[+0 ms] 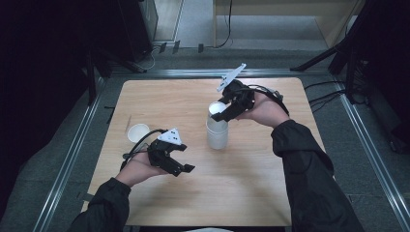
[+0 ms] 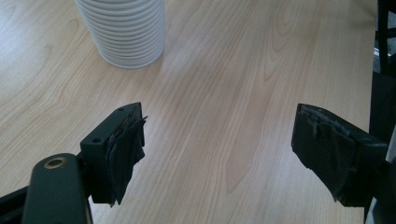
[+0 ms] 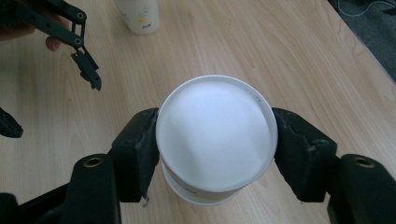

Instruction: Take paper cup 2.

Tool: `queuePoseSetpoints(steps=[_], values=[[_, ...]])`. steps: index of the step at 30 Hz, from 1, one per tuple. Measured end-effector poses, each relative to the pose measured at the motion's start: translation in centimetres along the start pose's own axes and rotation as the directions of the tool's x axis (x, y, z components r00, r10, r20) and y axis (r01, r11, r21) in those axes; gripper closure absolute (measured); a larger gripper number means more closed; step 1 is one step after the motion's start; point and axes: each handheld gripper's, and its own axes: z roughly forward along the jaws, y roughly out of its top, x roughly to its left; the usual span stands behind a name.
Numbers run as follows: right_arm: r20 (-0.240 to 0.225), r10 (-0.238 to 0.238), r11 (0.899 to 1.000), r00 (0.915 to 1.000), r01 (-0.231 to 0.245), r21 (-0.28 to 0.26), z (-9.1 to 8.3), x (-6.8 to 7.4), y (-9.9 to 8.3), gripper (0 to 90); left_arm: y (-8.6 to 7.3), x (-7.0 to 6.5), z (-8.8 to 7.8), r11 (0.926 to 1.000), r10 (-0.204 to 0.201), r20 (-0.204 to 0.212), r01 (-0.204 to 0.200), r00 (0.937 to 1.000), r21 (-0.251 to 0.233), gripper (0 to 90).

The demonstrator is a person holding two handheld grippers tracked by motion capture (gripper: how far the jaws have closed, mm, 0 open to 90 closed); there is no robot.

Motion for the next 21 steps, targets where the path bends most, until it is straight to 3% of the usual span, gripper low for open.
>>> queuePoseSetpoints(steps=[11, 21], values=[[-0.010, 0.009, 1.000, 0.9999, -0.009, -0.021, -1.9, -0.1, 0.9, 35.9, -0.1, 0.3, -0.4, 0.9997, -0.009, -0.004, 0.009, 1.0000, -0.021, 17.4], [0.006, 0.025, 0.999, 0.9997, -0.025, -0.042, -5.1, 0.6, 2.7, 36.2, 0.0, 0.4, -0.8, 0.9987, -0.018, 0.001, 0.018, 0.9998, -0.048, 17.4]])
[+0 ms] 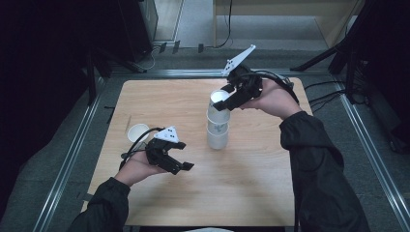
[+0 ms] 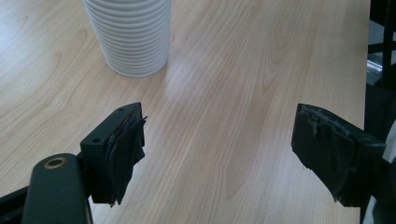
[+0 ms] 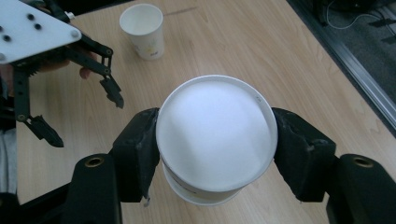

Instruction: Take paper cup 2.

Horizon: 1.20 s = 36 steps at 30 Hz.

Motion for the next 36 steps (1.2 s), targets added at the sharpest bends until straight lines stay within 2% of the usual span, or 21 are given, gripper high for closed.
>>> queuePoseSetpoints(steps=[5, 8, 13, 17, 23, 27, 31, 36], values=[[0.019, -0.010, 1.000, 0.9998, 0.010, -0.017, -2.3, 1.0, 0.9, 36.2, -0.1, 0.3, -0.3, 0.9998, -0.015, -0.004, 0.015, 0.9999, -0.014, 17.4], [0.004, -0.013, 0.999, 0.9999, 0.013, -0.029, -3.5, 1.7, 1.1, 36.3, -0.2, 0.5, -0.6, 0.9994, -0.024, -0.010, 0.024, 0.9997, -0.026, 17.4], [-0.045, -0.044, 0.997, 0.9981, 0.041, -0.063, -5.1, 3.9, 0.6, 36.3, -0.2, 0.6, -0.9, 0.9987, -0.030, -0.014, 0.029, 0.9995, -0.042, 17.4], [-0.034, -0.079, 0.995, 0.9963, 0.077, -0.057, -5.6, 5.8, -0.3, 36.3, -0.2, 0.5, -1.1, 0.9985, -0.025, -0.023, 0.024, 0.9994, -0.050, 17.5], [-0.055, -0.072, 0.996, 0.9959, 0.069, -0.063, -4.5, 7.3, -2.9, 36.3, 0.0, 0.3, -1.2, 0.9976, -0.022, -0.014, 0.021, 0.9997, -0.066, 17.4], [-0.081, -0.060, 0.995, 0.9949, 0.053, -0.084, -3.2, 7.7, -4.7, 36.3, 0.1, 0.2, -1.2, 0.9968, -0.011, -0.014, 0.010, 0.9998, -0.079, 17.5], [-0.104, -0.041, 0.995, 0.9937, 0.031, -0.096, -1.9, 8.0, -6.1, 36.4, 0.2, 0.0, -1.5, 0.9940, 0.006, 0.012, -0.004, 0.9999, -0.110, 17.4], [-0.113, -0.037, 0.995, 0.9929, 0.026, -0.095, -0.5, 8.2, -7.0, 36.4, 0.3, -0.2, -1.4, 0.9928, 0.016, 0.028, -0.013, 0.9995, -0.120, 17.4]])
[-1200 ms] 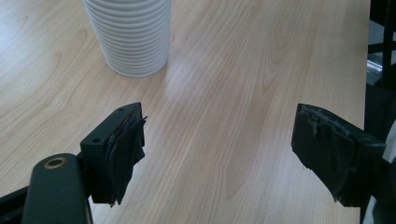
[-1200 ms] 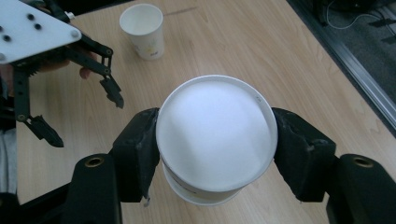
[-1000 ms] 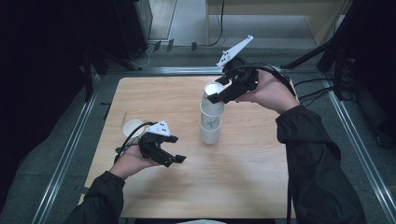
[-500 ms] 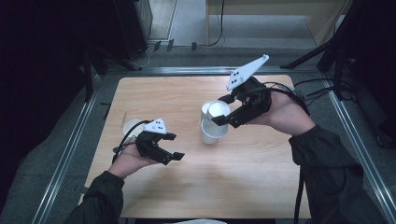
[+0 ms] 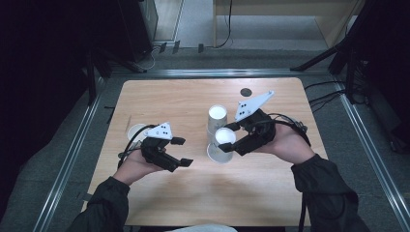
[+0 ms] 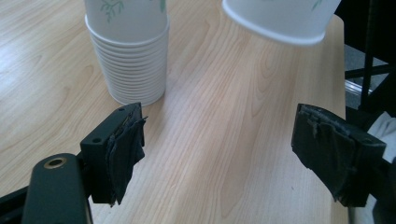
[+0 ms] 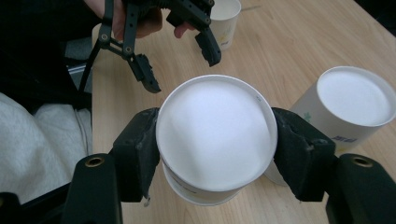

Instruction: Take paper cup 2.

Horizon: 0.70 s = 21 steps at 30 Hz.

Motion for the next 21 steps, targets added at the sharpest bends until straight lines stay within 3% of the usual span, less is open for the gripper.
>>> queuePoseSetpoints(steps=[10, 16, 21], values=[[-0.021, 0.005, 1.000, 0.9998, -0.005, 0.010, 2.6, 0.5, -1.6, 36.3, -0.1, -0.3, 0.8, 0.9998, 0.008, 0.018, -0.008, 0.9998, 0.017, 17.2], [-0.025, 0.063, 0.998, 0.9977, -0.064, -0.027, 3.7, -0.2, -3.6, 36.4, -0.4, -0.5, 1.9, 0.9987, 0.028, 0.028, -0.029, 0.9992, 0.042, 17.3], [-0.035, 0.080, 0.996, 0.9962, -0.082, -0.047, 4.6, -0.4, -4.4, 36.4, -0.3, -0.4, 2.7, 0.9994, 0.030, 0.067, -0.031, 0.9973, 0.018, 17.3]])
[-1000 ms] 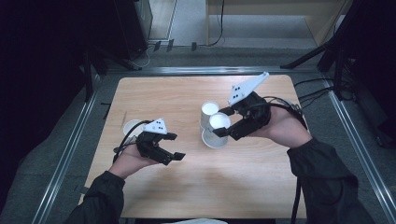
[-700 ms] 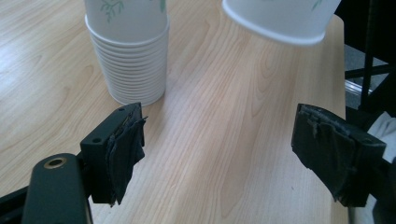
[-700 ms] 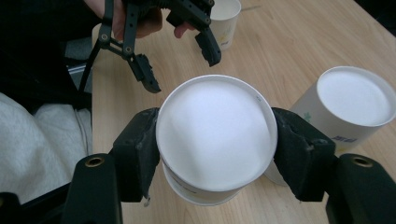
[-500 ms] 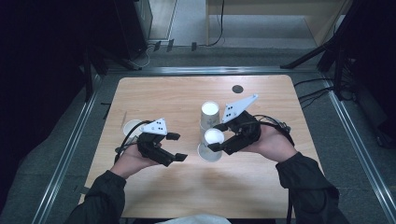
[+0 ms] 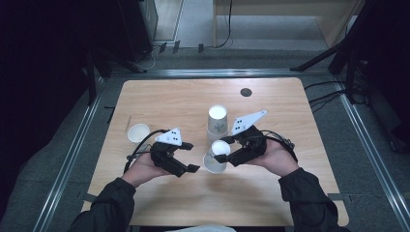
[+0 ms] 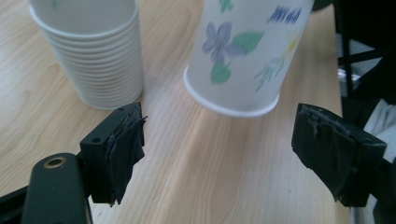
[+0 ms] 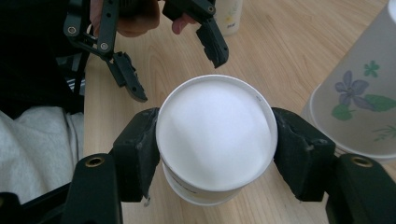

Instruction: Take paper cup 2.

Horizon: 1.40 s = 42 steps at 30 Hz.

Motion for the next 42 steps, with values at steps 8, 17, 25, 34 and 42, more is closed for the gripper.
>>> queuePoseSetpoints(steps=[8, 17, 25, 34, 42], values=[[-0.030, 0.004, 1.000, 0.9995, -0.005, -0.023, 1.4, 0.2, -0.3, 36.4, 0.1, 0.0, 1.1, 0.9996, 0.008, 0.048, -0.007, 0.9988, -0.026, 17.4], [-0.061, 0.024, 0.999, 0.9979, -0.026, -0.033, 2.1, 0.6, -0.2, 36.4, -0.2, -0.4, 1.9, 0.9988, 0.046, 0.060, -0.045, 0.9971, -0.017, 17.5], [-0.086, 0.032, 0.998, 0.9958, -0.036, -0.046, 2.6, 0.9, 0.3, 36.5, -0.1, -0.8, 2.3, 0.9985, 0.054, 0.074, -0.053, 0.9958, -0.017, 17.5], [-0.101, 0.039, 0.997, 0.9941, -0.045, -0.066, 2.6, 0.9, 0.3, 36.5, -0.1, -1.3, 2.2, 0.9944, 0.104, 0.057, -0.103, 0.9929, -0.024, 26.6], [-0.099, 0.010, 0.998, 0.9951, -0.016, -0.062, 2.8, 0.8, 0.1, 34.7, 0.0, -1.1, 2.2, 0.9943, 0.105, 0.050, -0.106, 0.9932, 0.015, 30.6]])
